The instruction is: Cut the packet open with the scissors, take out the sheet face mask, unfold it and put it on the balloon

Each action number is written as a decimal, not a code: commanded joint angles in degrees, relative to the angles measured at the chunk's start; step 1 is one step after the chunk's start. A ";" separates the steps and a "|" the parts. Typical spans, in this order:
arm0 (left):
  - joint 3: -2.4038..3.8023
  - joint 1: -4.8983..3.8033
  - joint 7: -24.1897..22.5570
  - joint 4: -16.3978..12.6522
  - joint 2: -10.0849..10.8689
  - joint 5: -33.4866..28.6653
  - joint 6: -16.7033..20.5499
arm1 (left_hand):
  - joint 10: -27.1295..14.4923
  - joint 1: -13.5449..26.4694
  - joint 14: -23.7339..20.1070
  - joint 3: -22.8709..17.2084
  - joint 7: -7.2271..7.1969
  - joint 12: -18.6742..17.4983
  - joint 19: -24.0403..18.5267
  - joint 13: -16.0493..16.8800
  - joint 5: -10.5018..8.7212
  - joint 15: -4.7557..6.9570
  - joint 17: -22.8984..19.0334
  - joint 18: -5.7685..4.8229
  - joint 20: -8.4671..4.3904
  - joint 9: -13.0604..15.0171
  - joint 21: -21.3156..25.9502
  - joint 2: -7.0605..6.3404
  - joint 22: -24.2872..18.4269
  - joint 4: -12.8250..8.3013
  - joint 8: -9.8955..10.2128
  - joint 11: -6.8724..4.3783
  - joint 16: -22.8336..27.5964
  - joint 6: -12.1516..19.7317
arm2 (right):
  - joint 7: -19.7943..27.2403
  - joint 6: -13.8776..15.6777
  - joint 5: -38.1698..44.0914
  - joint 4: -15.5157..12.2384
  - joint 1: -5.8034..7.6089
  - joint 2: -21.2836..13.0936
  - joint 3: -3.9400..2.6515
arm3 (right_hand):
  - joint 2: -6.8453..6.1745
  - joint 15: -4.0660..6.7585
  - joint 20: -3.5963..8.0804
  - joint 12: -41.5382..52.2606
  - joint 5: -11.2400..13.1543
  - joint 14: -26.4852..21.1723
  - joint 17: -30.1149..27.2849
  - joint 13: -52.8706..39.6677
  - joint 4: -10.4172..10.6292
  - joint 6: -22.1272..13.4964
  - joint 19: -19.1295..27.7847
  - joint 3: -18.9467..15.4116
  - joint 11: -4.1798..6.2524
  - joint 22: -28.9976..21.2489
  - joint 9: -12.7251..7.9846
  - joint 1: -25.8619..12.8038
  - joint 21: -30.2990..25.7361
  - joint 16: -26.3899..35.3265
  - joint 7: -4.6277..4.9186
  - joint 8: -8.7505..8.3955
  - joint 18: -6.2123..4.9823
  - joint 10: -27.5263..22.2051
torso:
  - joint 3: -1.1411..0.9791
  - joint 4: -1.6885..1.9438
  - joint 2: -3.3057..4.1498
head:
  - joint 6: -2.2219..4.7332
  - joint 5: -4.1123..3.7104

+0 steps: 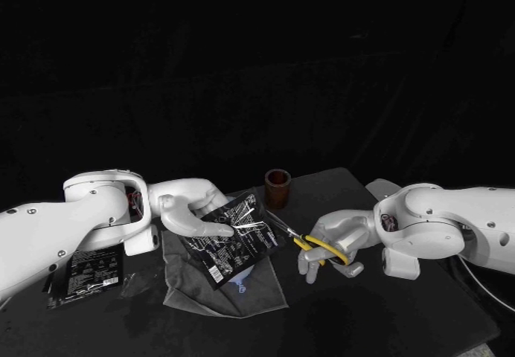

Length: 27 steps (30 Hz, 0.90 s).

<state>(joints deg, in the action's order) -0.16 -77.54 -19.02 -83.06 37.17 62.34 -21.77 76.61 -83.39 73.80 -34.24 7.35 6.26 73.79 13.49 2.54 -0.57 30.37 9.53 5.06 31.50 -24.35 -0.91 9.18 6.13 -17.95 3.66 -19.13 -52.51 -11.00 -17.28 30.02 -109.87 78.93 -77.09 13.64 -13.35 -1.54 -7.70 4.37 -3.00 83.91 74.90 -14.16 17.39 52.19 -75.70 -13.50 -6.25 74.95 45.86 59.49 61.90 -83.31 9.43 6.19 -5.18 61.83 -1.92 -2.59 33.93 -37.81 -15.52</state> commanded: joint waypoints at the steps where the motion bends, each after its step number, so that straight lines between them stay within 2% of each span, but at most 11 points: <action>1: 0.07 -0.07 -1.14 -0.22 -0.02 -1.22 0.93 | -0.09 -0.50 0.02 -1.52 0.00 -0.13 -0.21 0.09 0.20 0.53 0.13 0.69 -0.33 6.01 -0.25 0.06 0.09 -1.10 -0.31 -0.40 -0.35 -0.33 | -0.26 -2.10 -0.02 -0.11 -0.22 0.31 0.02 | 0.03 -0.34 -0.12 0.31 -0.31 1.59 0.96 0.06 -0.03 0.39 0.02 0.25 0.04 5.95 -0.05 -0.16 0.02 0.27 0.15 0.19 -0.65 0.32 | 0.03 -0.03 -0.01 | -0.07 0.00; 12: 0.07 -0.07 -1.09 -0.13 -0.13 -1.33 1.05 | -0.08 -0.52 0.02 -1.52 -0.01 -0.14 -0.23 0.12 0.20 0.53 0.18 0.69 -0.33 6.04 -0.28 0.08 0.11 -1.09 -0.29 -0.39 -0.37 -0.34 | -0.30 -2.56 0.03 -1.38 -0.54 0.34 0.02 | 0.96 -0.25 -0.06 0.45 -0.21 1.53 0.81 0.49 -0.05 0.70 0.11 0.97 0.14 5.86 -0.17 -0.27 -0.18 0.32 0.05 0.53 -0.69 0.61 | 0.00 -0.03 -0.05 | 0.07 0.04; 21: 0.06 -0.07 -1.11 -0.27 -0.20 -1.29 0.96 | -0.08 -0.52 0.02 -1.52 -0.01 -0.14 -0.23 0.12 0.20 0.53 0.18 0.69 -0.33 6.04 -0.28 0.08 0.11 -1.09 -0.29 -0.39 -0.37 -0.34 | -0.09 -2.73 -0.04 -1.65 -0.56 0.32 0.02 | 1.15 -0.24 -0.05 0.50 -0.19 1.52 0.76 0.59 -0.05 0.74 0.09 1.12 0.16 5.86 -0.21 -0.30 -0.16 0.34 0.03 0.60 -0.68 0.71 | -0.03 -0.07 -0.04 | 0.17 0.03; 27: 0.06 -0.07 -1.12 -0.52 -0.16 -1.29 0.76 | -0.08 -0.55 0.01 -1.50 -0.01 -0.15 -0.25 0.15 0.20 0.53 0.24 0.69 -0.33 6.06 -0.32 0.08 0.14 -1.08 -0.27 -0.38 -0.38 -0.34 | 1.13 -1.57 -0.16 -1.44 -0.41 0.35 -0.01 | 2.48 -0.20 0.00 0.48 -0.07 1.53 0.76 1.14 -0.10 0.87 0.13 2.14 0.18 5.78 -0.37 -0.20 -0.31 0.30 -0.04 0.92 -0.70 0.66 | -0.06 0.05 -0.01 | 0.28 -0.02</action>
<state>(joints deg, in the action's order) -0.16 -77.55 -19.29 -83.34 37.10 61.70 -21.07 76.57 -83.41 73.68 -34.24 7.27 6.19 73.78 13.55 2.55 -0.46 30.56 9.62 5.07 31.50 -24.35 -0.89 9.24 6.13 -17.96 3.69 -19.29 -52.36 -11.29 -18.61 30.01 -111.33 78.47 -76.77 13.66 -11.19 -1.53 -7.70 4.59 -3.00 83.90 74.95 -13.01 17.28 52.59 -75.70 -11.35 -6.11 74.93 45.52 59.32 61.90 -83.11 9.43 6.82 -4.79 62.10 -1.96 -2.60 33.89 -37.56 -15.51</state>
